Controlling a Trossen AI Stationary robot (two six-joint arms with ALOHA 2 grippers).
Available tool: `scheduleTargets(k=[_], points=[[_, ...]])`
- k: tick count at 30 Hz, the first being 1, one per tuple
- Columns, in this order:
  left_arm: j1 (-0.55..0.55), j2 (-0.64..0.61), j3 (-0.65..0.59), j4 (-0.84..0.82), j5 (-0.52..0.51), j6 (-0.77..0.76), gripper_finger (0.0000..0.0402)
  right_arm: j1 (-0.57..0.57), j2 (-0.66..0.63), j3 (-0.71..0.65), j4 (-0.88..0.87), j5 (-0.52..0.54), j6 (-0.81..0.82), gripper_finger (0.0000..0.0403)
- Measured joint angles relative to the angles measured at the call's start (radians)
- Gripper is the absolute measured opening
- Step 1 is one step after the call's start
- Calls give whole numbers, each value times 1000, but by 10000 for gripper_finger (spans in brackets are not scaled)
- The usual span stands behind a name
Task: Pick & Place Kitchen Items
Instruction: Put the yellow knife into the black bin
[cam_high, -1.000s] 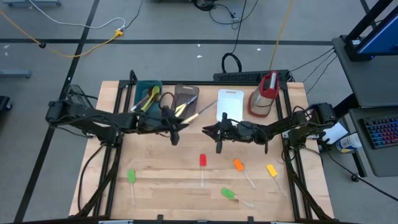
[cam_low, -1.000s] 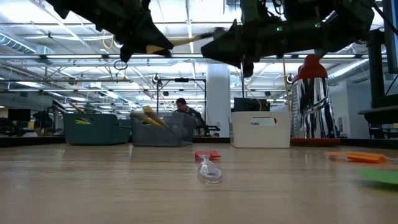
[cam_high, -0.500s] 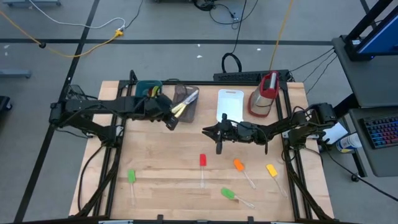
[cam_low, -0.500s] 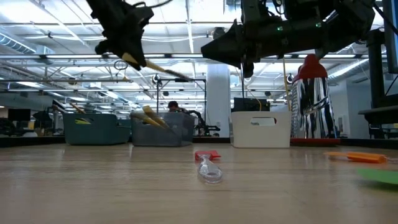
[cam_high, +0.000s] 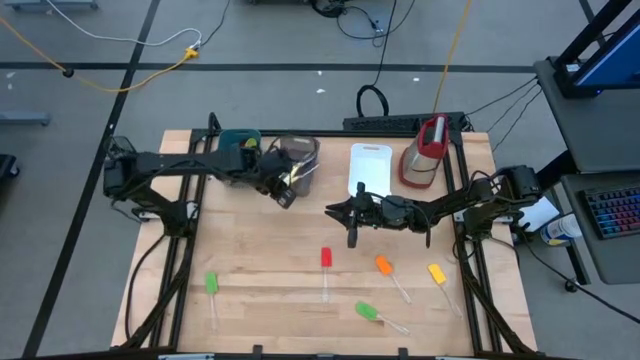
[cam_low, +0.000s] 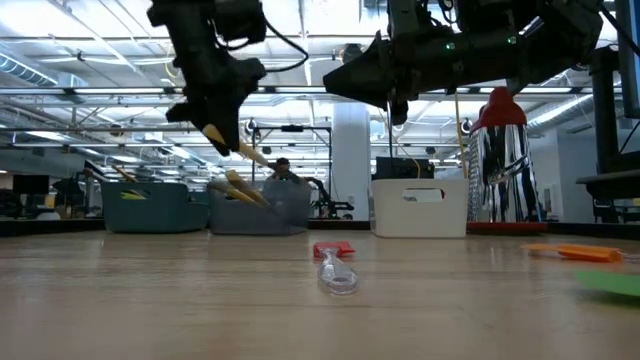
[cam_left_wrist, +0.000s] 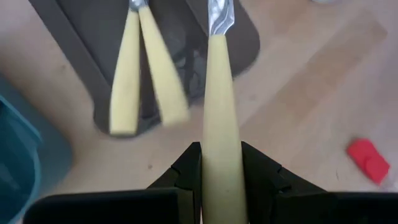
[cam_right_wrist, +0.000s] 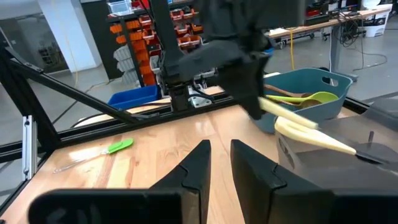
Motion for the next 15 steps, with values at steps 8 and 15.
scheduleTargets(k=[8,15], points=[[88,25,0,-9,35,52,71,0,0,0,-1,0,0,54],[52,-51,0,-78,47,28,72,0,0,0,-1,0,0,54]])
